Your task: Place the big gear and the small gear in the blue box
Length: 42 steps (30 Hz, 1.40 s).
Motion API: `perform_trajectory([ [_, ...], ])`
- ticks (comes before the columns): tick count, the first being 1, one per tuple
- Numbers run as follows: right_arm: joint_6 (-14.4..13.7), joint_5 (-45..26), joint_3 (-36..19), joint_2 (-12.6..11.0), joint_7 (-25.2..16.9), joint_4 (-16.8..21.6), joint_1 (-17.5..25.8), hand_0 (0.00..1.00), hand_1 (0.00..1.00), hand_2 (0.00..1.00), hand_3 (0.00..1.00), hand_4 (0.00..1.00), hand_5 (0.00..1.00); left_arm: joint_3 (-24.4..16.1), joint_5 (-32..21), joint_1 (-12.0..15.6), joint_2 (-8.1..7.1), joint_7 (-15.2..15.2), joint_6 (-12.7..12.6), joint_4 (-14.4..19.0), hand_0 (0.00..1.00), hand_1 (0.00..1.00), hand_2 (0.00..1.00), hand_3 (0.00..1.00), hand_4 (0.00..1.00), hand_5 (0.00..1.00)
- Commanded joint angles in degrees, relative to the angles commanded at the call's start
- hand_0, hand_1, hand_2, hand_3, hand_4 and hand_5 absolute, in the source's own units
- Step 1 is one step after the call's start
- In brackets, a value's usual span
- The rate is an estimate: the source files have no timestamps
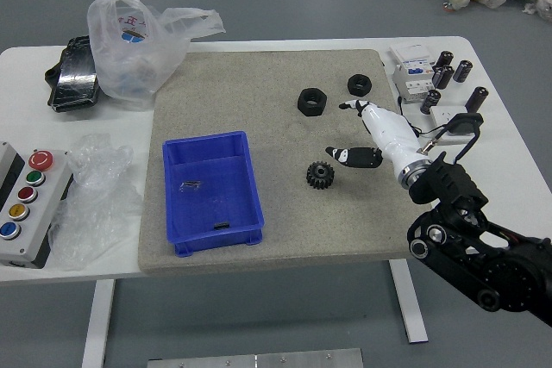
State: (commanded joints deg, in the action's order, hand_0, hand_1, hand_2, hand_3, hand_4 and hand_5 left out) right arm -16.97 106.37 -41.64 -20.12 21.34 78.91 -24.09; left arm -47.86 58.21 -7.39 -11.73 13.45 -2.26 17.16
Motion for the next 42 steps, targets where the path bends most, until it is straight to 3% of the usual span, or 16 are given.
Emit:
perform_trajectory([
  [6, -0.1, -0.8, 2.6, 0.6, 0.0, 0.4, 0.7, 0.769, 0.830, 0.867, 0.879, 0.884, 0.305, -0.1, 0.2, -0.1, 0.03, 0.0, 0.0, 0.0, 0.644, 0.615, 0.571, 0.647, 0.658, 0.161],
  [19, 0.4, -2.3, 7.9, 1.7, 0.6, -3.5, -2.5, 0.719, 0.797, 0.794, 0.842, 0.894, 0.297, -0.2, 0.3, -0.1, 0.03, 0.0, 0.1, 0.0, 0.644, 0.614, 0.571, 0.646, 0.657, 0.161],
  [20, 0.4, -2.5, 8.5, 1.9, 0.7, -3.8, -2.9, 0.638, 0.730, 0.712, 0.772, 0.711, 0.138, -0.2, 0.3, -0.2, 0.04, 0.0, 0.1, 0.0, 0.644, 0.613, 0.571, 0.646, 0.657, 0.161],
  [25, 0.2, -3.5, 11.2, 2.8, 0.8, -5.9, -4.7, 0.638, 0.730, 0.712, 0.772, 0.711, 0.138, -0.1, 0.3, -0.3, 0.05, 0.0, 0.1, 0.0, 0.644, 0.613, 0.571, 0.646, 0.657, 0.161],
  [26, 0.2, -3.8, 11.7, 3.0, 0.7, -6.4, -5.0, 0.560, 0.681, 0.594, 0.679, 0.486, 0.090, -0.1, 0.3, -0.3, 0.06, 0.0, 0.1, 0.0, 0.644, 0.614, 0.571, 0.646, 0.657, 0.161],
  [31, -0.6, -4.0, 13.2, 3.6, 0.6, -8.1, -6.0, 0.560, 0.681, 0.594, 0.679, 0.486, 0.090, 0.0, 0.3, -0.4, 0.09, -0.1, 0.1, 0.0, 0.644, 0.614, 0.571, 0.646, 0.657, 0.161],
  [32, -0.8, -4.0, 13.3, 3.6, 0.5, -8.1, -6.1, 0.520, 0.573, 0.406, 0.554, 0.319, 0.002, 0.0, 0.3, -0.4, 0.09, -0.1, 0.1, 0.0, 0.644, 0.614, 0.571, 0.646, 0.657, 0.160],
  [37, -1.7, -3.6, 13.3, 3.1, 0.0, -7.8, -6.3, 0.520, 0.573, 0.406, 0.554, 0.319, 0.002, 0.0, 0.3, -0.3, 0.07, 0.0, 0.1, 0.0, 0.644, 0.614, 0.571, 0.646, 0.657, 0.160],
  [38, -1.8, -3.5, 13.4, 3.0, -0.1, -7.7, -6.4, 0.494, 0.517, 0.309, 0.444, 0.186, 0.002, 0.0, 0.3, -0.3, 0.08, 0.0, 0.1, 0.0, 0.644, 0.614, 0.571, 0.647, 0.657, 0.161],
  [42, -1.9, -2.9, 13.6, 2.3, -0.1, -6.3, -7.7, 0.494, 0.517, 0.309, 0.444, 0.186, 0.002, 0.1, 0.2, -0.3, 0.05, -0.1, 0.1, 0.0, 0.644, 0.614, 0.571, 0.647, 0.657, 0.161],
])
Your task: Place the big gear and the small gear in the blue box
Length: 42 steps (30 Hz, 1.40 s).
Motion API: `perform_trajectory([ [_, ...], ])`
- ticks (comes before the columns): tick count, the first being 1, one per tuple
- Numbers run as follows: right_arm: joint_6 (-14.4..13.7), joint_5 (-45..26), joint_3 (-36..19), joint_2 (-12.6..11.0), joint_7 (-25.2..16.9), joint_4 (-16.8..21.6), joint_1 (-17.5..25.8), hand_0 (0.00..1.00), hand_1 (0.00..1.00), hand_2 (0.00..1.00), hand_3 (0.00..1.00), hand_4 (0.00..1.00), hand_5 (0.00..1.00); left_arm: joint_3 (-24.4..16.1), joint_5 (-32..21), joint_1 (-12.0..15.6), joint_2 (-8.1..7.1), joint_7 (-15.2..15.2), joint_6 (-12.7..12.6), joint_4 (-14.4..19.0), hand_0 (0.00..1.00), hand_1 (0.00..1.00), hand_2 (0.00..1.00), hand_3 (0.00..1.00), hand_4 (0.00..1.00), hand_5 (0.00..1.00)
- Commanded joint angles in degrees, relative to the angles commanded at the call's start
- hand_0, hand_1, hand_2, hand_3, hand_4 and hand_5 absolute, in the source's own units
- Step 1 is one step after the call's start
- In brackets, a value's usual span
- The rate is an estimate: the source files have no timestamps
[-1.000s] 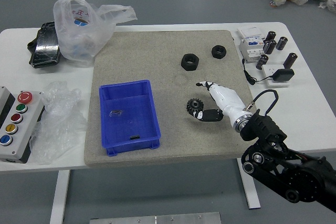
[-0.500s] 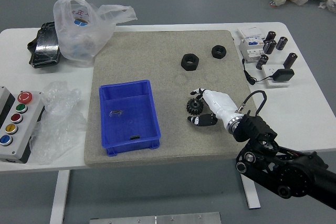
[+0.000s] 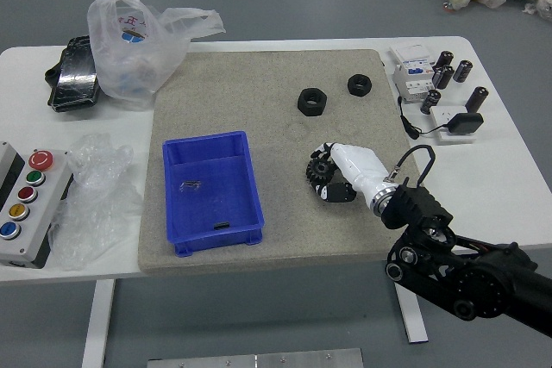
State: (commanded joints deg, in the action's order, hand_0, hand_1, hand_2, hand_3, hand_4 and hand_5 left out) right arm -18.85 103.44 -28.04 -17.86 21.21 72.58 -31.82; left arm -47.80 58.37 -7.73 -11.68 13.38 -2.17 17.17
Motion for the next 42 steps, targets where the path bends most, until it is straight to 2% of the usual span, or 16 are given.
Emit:
perform_trajectory([
  [4, 0.1, 1.0, 1.3, 0.2, 0.4, 2.3, -3.6, 0.518, 0.516, 0.307, 0.440, 0.191, 0.002, -0.2, 0.3, 0.0, -0.08, 0.1, 0.0, 0.0, 0.644, 0.615, 0.572, 0.647, 0.658, 0.159],
  [7, 0.5, 2.0, 3.0, 2.1, 0.8, 3.6, -7.2, 0.518, 0.516, 0.307, 0.440, 0.191, 0.002, -0.5, 0.6, 0.1, -0.14, 0.3, 0.1, 0.0, 0.644, 0.615, 0.572, 0.647, 0.658, 0.159],
  [8, 0.6, 2.3, 3.5, 2.9, 0.9, 3.8, -8.3, 0.535, 0.523, 0.319, 0.454, 0.231, 0.002, -0.6, 0.7, 0.0, -0.16, 0.3, 0.1, 0.1, 0.644, 0.613, 0.571, 0.647, 0.657, 0.159],
  [13, 1.4, 3.5, 7.0, 7.2, 1.4, 3.6, -13.1, 0.535, 0.523, 0.319, 0.454, 0.231, 0.002, -0.7, 1.0, 0.0, -0.23, 0.5, 0.2, 0.1, 0.644, 0.613, 0.571, 0.647, 0.657, 0.159],
  [14, 1.7, 3.6, 8.0, 8.1, 1.4, 3.3, -14.1, 0.589, 0.564, 0.486, 0.513, 0.397, 0.002, -0.8, 1.1, 0.0, -0.25, 0.5, 0.2, 0.2, 0.644, 0.613, 0.571, 0.646, 0.657, 0.159],
  [19, 4.0, 4.2, 10.8, 10.7, 2.3, 1.7, -17.4, 0.589, 0.564, 0.486, 0.513, 0.397, 0.002, -1.0, 1.3, 0.0, -0.37, 0.7, 0.3, 0.2, 0.644, 0.613, 0.571, 0.646, 0.657, 0.159],
  [20, 4.4, 4.4, 11.0, 11.0, 2.5, 1.5, -17.8, 0.637, 0.707, 0.679, 0.650, 0.375, 0.122, -1.0, 1.4, 0.0, -0.38, 0.8, 0.3, 0.2, 0.644, 0.614, 0.571, 0.646, 0.658, 0.160],
  [25, 6.1, 4.7, 11.4, 11.8, 3.5, 0.6, -19.0, 0.637, 0.707, 0.679, 0.650, 0.375, 0.122, -1.1, 1.6, 0.0, -0.47, 0.8, 0.4, 0.3, 0.644, 0.614, 0.571, 0.646, 0.658, 0.160],
  [26, 6.3, 4.6, 11.5, 11.8, 3.6, 0.4, -19.2, 0.805, 0.867, 0.875, 0.883, 0.695, 0.255, -1.2, 1.6, 0.0, -0.49, 0.9, 0.4, 0.3, 0.644, 0.616, 0.571, 0.646, 0.658, 0.160],
  [31, 6.4, 4.1, 12.7, 12.5, 3.5, 0.3, -19.4, 0.805, 0.867, 0.875, 0.883, 0.695, 0.255, -1.6, 2.0, 0.0, -0.52, 1.1, 0.4, 0.3, 0.644, 0.616, 0.571, 0.646, 0.658, 0.160],
  [32, 6.3, 4.1, 12.9, 12.6, 3.4, 0.2, -19.4, 0.863, 0.911, 0.919, 0.931, 0.731, 0.263, -1.7, 2.1, 0.0, -0.52, 1.1, 0.4, 0.3, 0.644, 0.613, 0.571, 0.646, 0.658, 0.159],
  [37, 6.1, 4.1, 13.4, 13.0, 3.2, 0.3, -19.5, 0.863, 0.911, 0.919, 0.931, 0.731, 0.263, -1.8, 2.3, -0.1, -0.51, 1.3, 0.5, 0.3, 0.644, 0.613, 0.571, 0.646, 0.658, 0.159],
  [38, 6.0, 4.1, 13.3, 13.0, 3.2, 0.3, -19.5, 0.872, 0.918, 0.923, 0.931, 0.767, 0.284, -1.8, 2.3, -0.1, -0.50, 1.3, 0.5, 0.4, 0.644, 0.615, 0.572, 0.646, 0.658, 0.160],
  [42, 5.4, 4.4, 11.7, 12.5, 2.8, 0.5, -19.1, 0.872, 0.918, 0.923, 0.931, 0.767, 0.284, -1.8, 2.2, -0.1, -0.48, 1.3, 0.5, 0.4, 0.644, 0.615, 0.572, 0.646, 0.658, 0.160],
])
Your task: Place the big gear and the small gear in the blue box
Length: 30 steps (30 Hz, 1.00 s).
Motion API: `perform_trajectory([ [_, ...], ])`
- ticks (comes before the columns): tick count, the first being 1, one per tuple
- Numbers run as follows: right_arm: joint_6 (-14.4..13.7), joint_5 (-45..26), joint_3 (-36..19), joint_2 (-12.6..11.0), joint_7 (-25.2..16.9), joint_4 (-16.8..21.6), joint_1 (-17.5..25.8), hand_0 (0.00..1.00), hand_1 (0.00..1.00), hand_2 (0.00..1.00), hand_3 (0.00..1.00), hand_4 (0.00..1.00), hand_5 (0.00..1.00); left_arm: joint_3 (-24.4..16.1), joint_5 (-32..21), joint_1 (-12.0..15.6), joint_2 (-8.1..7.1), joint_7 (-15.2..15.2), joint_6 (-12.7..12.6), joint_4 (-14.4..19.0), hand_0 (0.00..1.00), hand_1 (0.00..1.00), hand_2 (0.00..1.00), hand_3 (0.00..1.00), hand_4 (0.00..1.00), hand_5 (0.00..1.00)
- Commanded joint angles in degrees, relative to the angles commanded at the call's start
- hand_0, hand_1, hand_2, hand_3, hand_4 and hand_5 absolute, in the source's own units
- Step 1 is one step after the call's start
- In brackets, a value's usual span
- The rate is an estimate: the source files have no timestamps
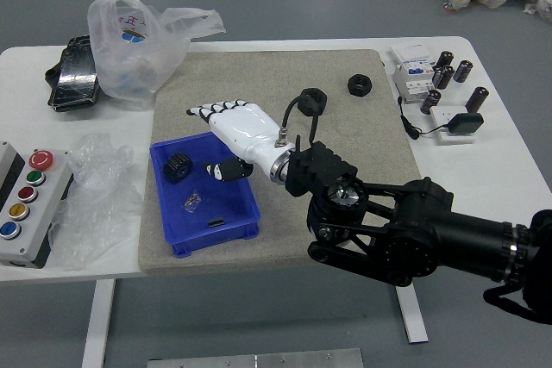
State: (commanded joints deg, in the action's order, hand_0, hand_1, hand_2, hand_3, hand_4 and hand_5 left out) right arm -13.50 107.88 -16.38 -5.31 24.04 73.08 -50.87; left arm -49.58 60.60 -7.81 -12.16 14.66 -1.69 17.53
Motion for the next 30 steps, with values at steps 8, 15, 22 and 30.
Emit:
perform_trajectory([
  [8, -3.6, -2.8, -8.6, -3.8, -2.6, 1.3, 4.4, 0.852, 0.897, 0.889, 0.877, 0.772, 0.310, 0.4, -0.5, 0.2, 0.15, -0.2, -0.1, -0.1, 0.644, 0.615, 0.571, 0.647, 0.658, 0.161],
  [15, -8.3, -9.6, -19.0, -8.8, -8.4, 2.6, 12.7, 0.829, 0.870, 0.853, 0.841, 0.767, 0.318, 0.9, -1.3, 0.4, 0.33, -0.5, -0.3, -0.1, 0.644, 0.614, 0.571, 0.646, 0.658, 0.160],
  [22, -11.1, -18.3, -29.5, -12.5, -16.8, 5.4, 21.4, 0.787, 0.819, 0.801, 0.803, 0.762, 0.334, 0.9, -1.3, 0.6, 0.32, -0.6, -0.3, -0.2, 0.644, 0.616, 0.571, 0.647, 0.658, 0.160],
  [30, -4.9, -35.4, -39.9, -12.5, -31.3, 5.2, 31.7, 0.745, 0.747, 0.745, 0.716, 0.776, 0.411, 1.1, -1.8, 1.1, 0.60, -0.7, -0.5, -0.3, 0.644, 0.596, 0.568, 0.647, 0.657, 0.161],
])
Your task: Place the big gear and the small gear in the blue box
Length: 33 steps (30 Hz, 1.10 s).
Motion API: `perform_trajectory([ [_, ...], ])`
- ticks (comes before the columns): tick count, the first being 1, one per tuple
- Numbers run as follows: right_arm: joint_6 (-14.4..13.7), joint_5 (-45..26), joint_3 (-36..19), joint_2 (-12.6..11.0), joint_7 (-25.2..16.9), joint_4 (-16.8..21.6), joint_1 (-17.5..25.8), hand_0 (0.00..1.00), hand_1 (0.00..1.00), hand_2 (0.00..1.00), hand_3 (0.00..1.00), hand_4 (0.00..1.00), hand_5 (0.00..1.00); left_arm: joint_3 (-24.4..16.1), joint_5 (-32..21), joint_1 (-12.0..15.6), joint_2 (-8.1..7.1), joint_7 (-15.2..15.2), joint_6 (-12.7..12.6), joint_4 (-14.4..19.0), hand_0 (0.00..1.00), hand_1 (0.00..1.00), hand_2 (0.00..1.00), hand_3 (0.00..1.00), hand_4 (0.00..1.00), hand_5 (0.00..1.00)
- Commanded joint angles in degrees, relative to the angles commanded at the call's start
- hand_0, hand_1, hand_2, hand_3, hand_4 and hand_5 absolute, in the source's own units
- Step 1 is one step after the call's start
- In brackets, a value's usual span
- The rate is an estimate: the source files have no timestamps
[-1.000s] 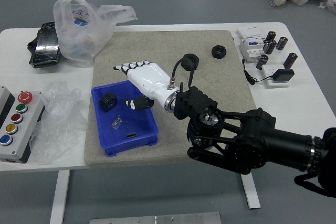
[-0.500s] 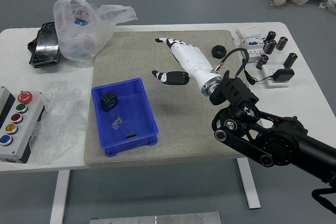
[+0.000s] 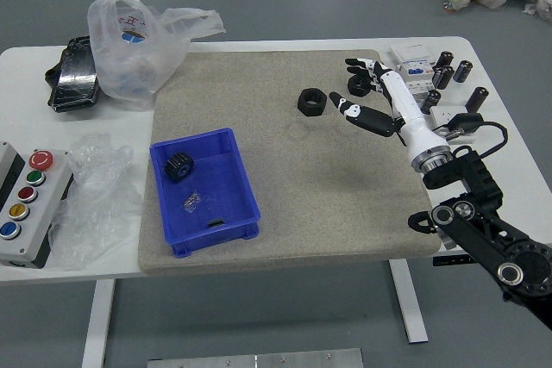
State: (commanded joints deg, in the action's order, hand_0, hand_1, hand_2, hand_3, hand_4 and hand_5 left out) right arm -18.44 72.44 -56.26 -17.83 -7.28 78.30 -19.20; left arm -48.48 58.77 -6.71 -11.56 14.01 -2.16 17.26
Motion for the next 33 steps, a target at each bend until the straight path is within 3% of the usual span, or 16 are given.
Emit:
perform_trajectory([
  [1, 1.1, -2.1, -1.1, 0.0, -1.7, -0.1, 1.2, 0.745, 0.747, 0.745, 0.716, 0.776, 0.411, 0.0, 0.0, 0.0, 0.03, 0.0, 0.0, 0.0, 0.644, 0.596, 0.568, 0.647, 0.657, 0.161],
  [2, 2.3, -4.5, -1.9, 0.0, -3.4, -0.2, 2.4, 0.745, 0.737, 0.737, 0.707, 0.833, 0.567, 0.1, -0.1, 0.1, 0.06, 0.0, 0.0, 0.0, 0.644, 0.563, 0.560, 0.646, 0.656, 0.161],
  [7, 5.9, -15.3, -4.1, -0.7, -10.0, 0.3, 5.5, 0.745, 0.737, 0.737, 0.707, 0.833, 0.567, 0.3, -0.5, 0.0, -0.01, -0.2, -0.1, -0.1, 0.644, 0.563, 0.560, 0.646, 0.656, 0.161],
  [8, 6.4, -17.4, -4.3, -0.8, -10.9, 0.5, 5.7, 0.751, 0.741, 0.737, 0.718, 0.879, 0.710, 0.4, -0.5, -0.1, -0.03, -0.2, -0.1, -0.1, 0.644, 0.523, 0.545, 0.646, 0.655, 0.160],
  [13, 9.0, -26.9, -6.0, -1.0, -12.5, 1.9, 6.2, 0.751, 0.741, 0.737, 0.718, 0.879, 0.710, 0.5, -0.7, -0.1, -0.05, -0.3, -0.1, -0.1, 0.644, 0.523, 0.545, 0.646, 0.655, 0.160],
  [14, 9.4, -28.5, -6.2, -1.0, -12.6, 2.2, 6.2, 0.756, 0.739, 0.748, 0.733, 0.967, 0.998, 0.5, -0.7, -0.1, -0.05, -0.3, -0.1, -0.1, 0.644, 0.484, 0.517, 0.645, 0.655, 0.160],
  [25, 14.0, -38.9, -5.8, -1.3, -11.6, 3.4, 6.4, 0.790, 0.755, 0.764, 0.749, 0.998, 0.998, 0.5, -0.8, -0.1, -0.01, -0.4, -0.1, -0.3, 0.643, 0.469, 0.503, 0.645, 0.655, 0.160],
  [26, 14.5, -39.1, -5.7, -1.2, -11.4, 3.5, 6.4, 0.981, 0.864, 0.865, 0.843, 0.998, 0.998, 0.5, -0.7, 0.0, -0.01, -0.4, -0.1, -0.3, 0.643, 0.460, 0.495, 0.645, 0.656, 0.159],
  [31, 16.2, -39.1, -5.5, -1.3, -9.9, 4.0, 6.5, 0.981, 0.864, 0.865, 0.843, 0.998, 0.998, 0.5, -0.7, 0.0, -0.01, -0.4, -0.1, -0.3, 0.643, 0.460, 0.495, 0.645, 0.656, 0.159],
  [32, 16.5, -39.0, -5.5, -1.4, -9.6, 4.1, 6.5, 0.998, 0.932, 0.917, 0.925, 0.998, 0.998, 0.5, -0.7, 0.0, 0.00, -0.4, -0.1, -0.3, 0.643, 0.458, 0.493, 0.645, 0.656, 0.160],
  [33, 16.8, -38.8, -5.5, -1.4, -9.1, 4.2, 6.5, 0.998, 0.932, 0.917, 0.925, 0.998, 0.998, 0.5, -0.8, 0.0, 0.02, -0.4, -0.1, -0.3, 0.643, 0.458, 0.493, 0.645, 0.656, 0.160],
])
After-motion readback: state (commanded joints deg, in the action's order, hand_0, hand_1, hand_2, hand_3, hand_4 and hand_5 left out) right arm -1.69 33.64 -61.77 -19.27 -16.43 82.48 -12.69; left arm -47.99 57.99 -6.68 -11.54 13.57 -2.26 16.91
